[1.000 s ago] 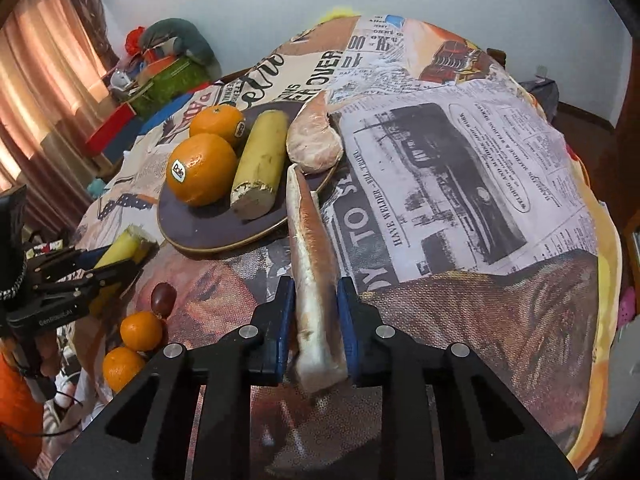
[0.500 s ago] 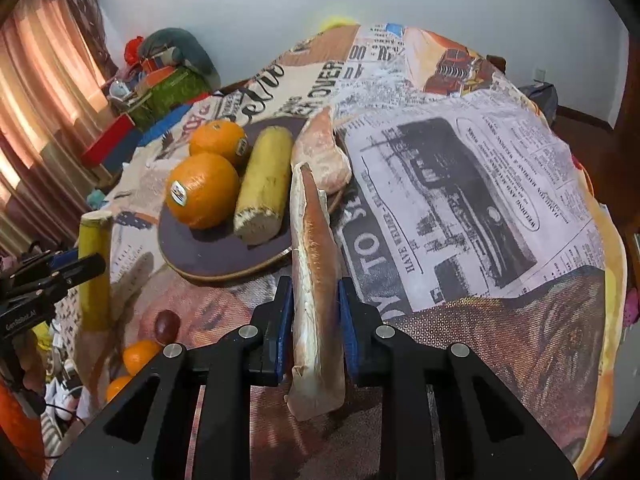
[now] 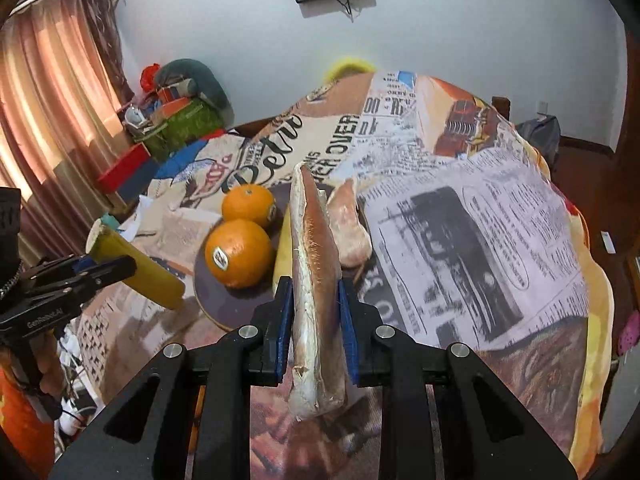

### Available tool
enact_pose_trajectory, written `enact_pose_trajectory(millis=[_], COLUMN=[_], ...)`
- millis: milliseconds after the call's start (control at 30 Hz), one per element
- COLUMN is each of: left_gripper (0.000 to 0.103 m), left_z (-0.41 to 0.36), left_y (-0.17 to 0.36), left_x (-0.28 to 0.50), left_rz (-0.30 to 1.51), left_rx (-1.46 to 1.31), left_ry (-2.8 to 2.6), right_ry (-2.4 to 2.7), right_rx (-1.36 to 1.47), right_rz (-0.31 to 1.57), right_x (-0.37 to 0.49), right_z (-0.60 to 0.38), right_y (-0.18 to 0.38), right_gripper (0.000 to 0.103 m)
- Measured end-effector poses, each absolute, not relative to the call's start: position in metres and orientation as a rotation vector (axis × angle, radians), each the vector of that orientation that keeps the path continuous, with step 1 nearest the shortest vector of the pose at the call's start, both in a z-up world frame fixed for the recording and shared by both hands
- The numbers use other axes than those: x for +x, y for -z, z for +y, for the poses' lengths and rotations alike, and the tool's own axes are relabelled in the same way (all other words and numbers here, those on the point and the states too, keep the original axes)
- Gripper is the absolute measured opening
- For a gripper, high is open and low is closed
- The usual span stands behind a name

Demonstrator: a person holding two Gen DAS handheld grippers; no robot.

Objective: Organize fruits
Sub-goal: 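Carry the stalk with the left tool while the right tool carries the pomelo segment toward the plate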

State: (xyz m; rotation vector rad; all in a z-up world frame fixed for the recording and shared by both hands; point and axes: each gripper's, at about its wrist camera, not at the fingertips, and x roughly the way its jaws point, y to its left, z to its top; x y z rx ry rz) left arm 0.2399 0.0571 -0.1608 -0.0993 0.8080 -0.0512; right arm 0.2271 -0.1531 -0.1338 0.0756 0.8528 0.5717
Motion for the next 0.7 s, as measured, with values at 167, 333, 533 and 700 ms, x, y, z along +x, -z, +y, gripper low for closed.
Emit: enact_pose_trajectory(millis=[167, 333, 533, 700], left_gripper=[0.035, 0.035, 0.035, 0.035], left_z=[0.056, 0.055, 0.059, 0.061], left_y=[0.162, 0.170, 0.171, 0.174], left_x=[0.251, 0.267, 0.282, 0.297], left_rz=[0.818, 0.839, 0.819, 0.821], left_rx=[-0.102, -0.098, -0.117, -0.119], left_ry=[0.068, 0.072, 0.059, 0.058], right_ry=[-0.577, -0.590, -0.619, -0.647], right_rx=[0.078, 0.088, 0.091, 0.044], right_rz=[0.848, 0.852, 0.845, 0.848], right_x=[0.237, 0.246, 0.257, 0.268], right_z=[-0.146, -0.139, -0.121, -0.100], right_y=[0.136, 0.138, 0.137, 0.137], right_gripper=[0.020, 0.020, 0.020, 0.020])
